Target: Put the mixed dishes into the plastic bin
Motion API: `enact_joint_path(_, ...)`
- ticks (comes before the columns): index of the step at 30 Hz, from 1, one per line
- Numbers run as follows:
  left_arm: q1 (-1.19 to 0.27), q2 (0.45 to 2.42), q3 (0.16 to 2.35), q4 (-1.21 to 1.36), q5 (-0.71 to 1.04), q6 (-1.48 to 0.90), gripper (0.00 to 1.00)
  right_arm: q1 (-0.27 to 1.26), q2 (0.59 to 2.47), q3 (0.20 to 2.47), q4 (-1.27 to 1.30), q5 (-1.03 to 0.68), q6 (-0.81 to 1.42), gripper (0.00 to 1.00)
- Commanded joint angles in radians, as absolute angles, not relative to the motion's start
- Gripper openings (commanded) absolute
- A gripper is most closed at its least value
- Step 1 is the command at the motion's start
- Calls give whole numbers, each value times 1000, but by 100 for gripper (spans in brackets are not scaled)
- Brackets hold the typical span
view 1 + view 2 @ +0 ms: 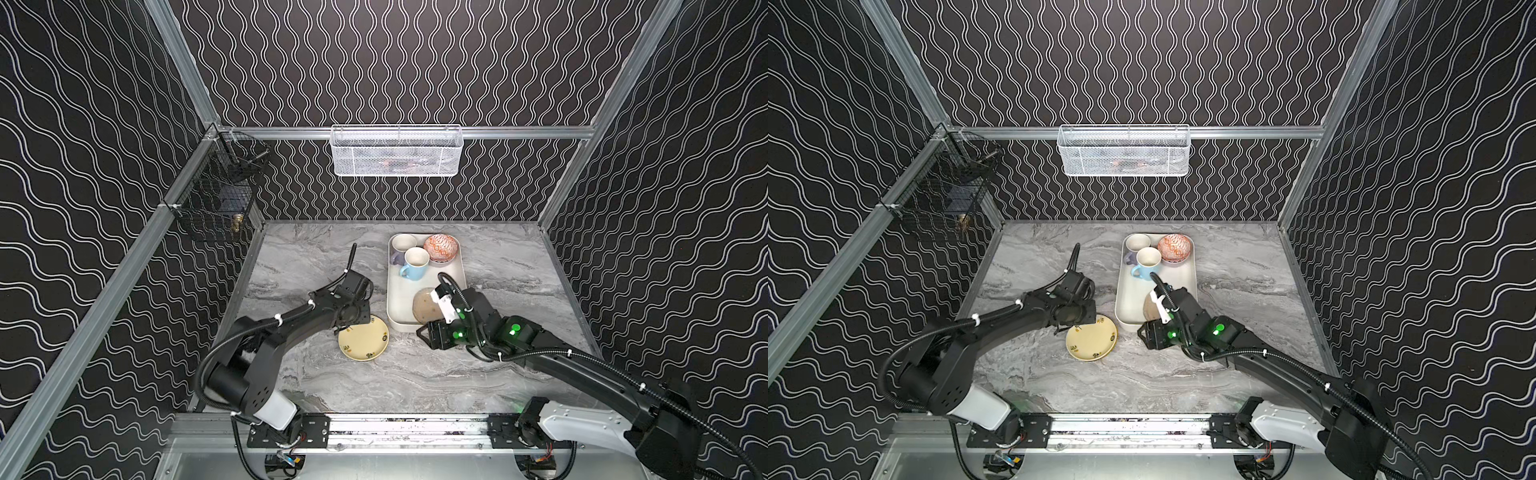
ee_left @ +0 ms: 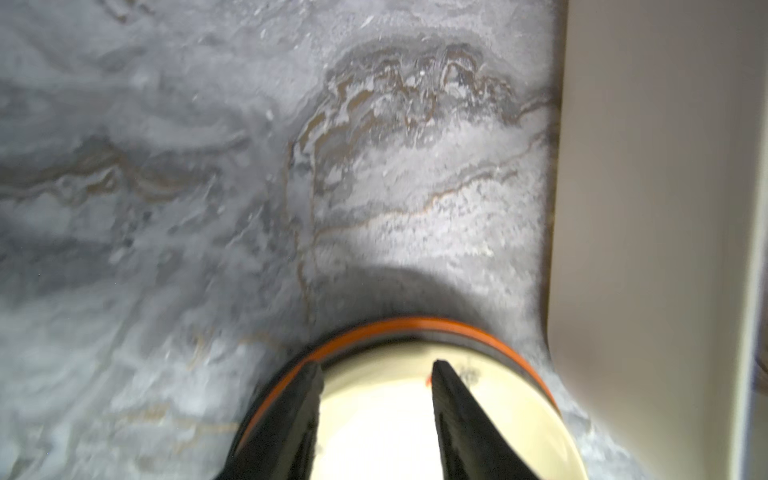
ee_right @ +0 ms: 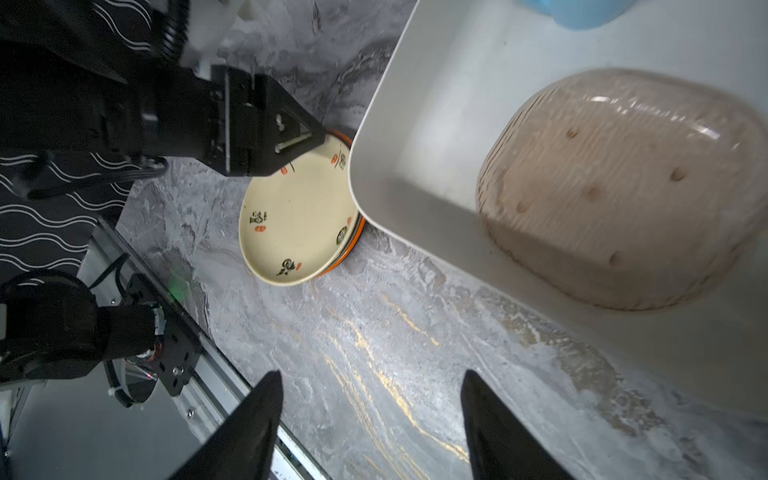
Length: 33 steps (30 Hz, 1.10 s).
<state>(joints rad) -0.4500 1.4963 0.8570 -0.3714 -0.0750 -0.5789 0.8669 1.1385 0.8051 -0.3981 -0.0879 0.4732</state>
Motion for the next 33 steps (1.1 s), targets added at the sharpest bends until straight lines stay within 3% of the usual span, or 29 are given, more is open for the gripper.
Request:
enact_joint_path(1, -457, 1414, 820, -396, -102, -617, 49, 907, 1156, 785, -321, -63, 551, 63)
enact_joint_path(10, -457, 1229, 698, -451, -167, -699, 61, 956, 1311, 822, -184, -146, 603, 49)
enact_joint_path(16, -442, 1185, 630, -395, -104, -771, 66, 960, 1421, 874, -161, -176, 607, 44)
enact_joint_path(33, -313, 1079, 527, -319, 99, -817, 70, 962, 1628, 941, -108, -191, 601, 27)
